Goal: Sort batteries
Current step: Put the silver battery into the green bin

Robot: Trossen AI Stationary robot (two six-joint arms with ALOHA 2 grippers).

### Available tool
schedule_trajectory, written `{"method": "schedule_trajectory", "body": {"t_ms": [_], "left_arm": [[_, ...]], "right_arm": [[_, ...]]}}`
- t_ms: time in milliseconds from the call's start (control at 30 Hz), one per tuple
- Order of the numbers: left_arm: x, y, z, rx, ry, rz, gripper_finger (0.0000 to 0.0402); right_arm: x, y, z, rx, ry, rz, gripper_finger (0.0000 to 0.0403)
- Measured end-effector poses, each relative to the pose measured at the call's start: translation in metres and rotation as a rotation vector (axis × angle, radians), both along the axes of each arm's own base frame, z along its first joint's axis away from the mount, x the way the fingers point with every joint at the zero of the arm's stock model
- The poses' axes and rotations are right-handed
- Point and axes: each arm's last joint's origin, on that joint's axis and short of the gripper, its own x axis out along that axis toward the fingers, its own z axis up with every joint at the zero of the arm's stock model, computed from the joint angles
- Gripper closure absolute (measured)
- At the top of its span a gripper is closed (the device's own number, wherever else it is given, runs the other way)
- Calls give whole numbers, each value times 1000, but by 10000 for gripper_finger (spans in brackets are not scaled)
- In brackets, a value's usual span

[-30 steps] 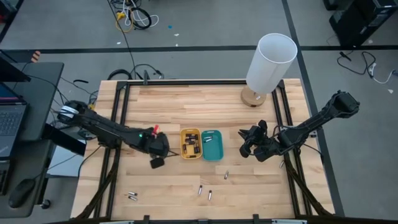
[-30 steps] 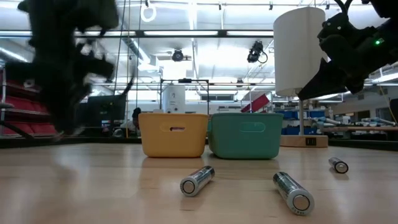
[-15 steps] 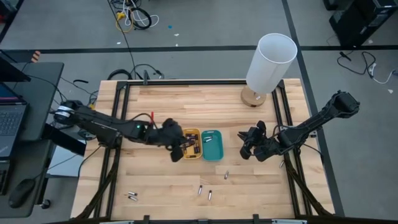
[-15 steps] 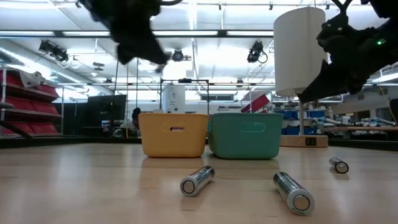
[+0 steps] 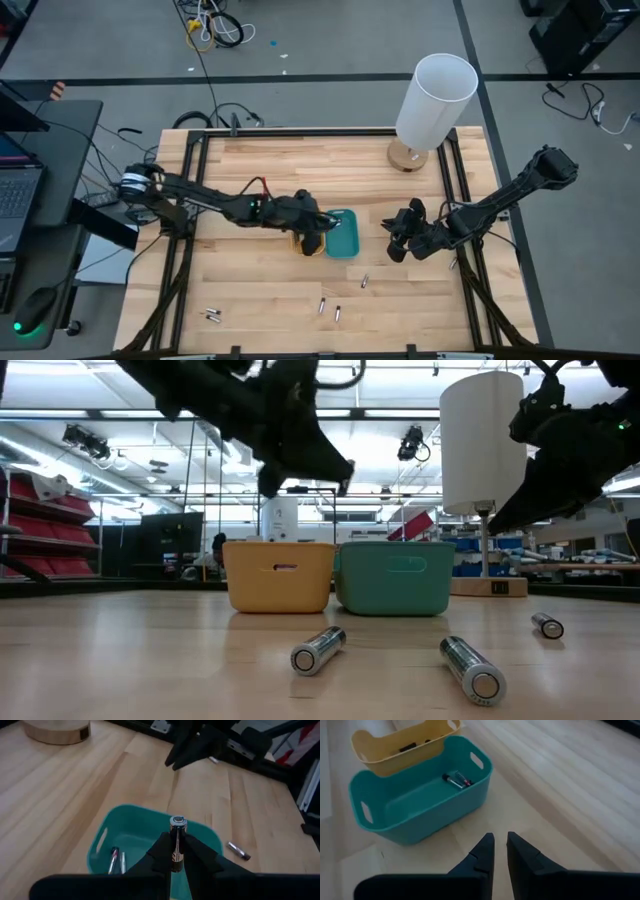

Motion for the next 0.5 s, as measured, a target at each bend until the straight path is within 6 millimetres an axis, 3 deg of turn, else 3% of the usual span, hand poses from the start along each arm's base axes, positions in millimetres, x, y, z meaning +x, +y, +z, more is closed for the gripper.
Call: {"method": "schedule_trajectory", "body": {"t_ms": [200,500], "left_arm": [[18,2,-12,0,-5,10,346],[38,0,-28,41,40,-12,289]], "right_arm": [[3,3,6,86,-37,-24,364],[7,7,14,51,-50,16,364]]}}
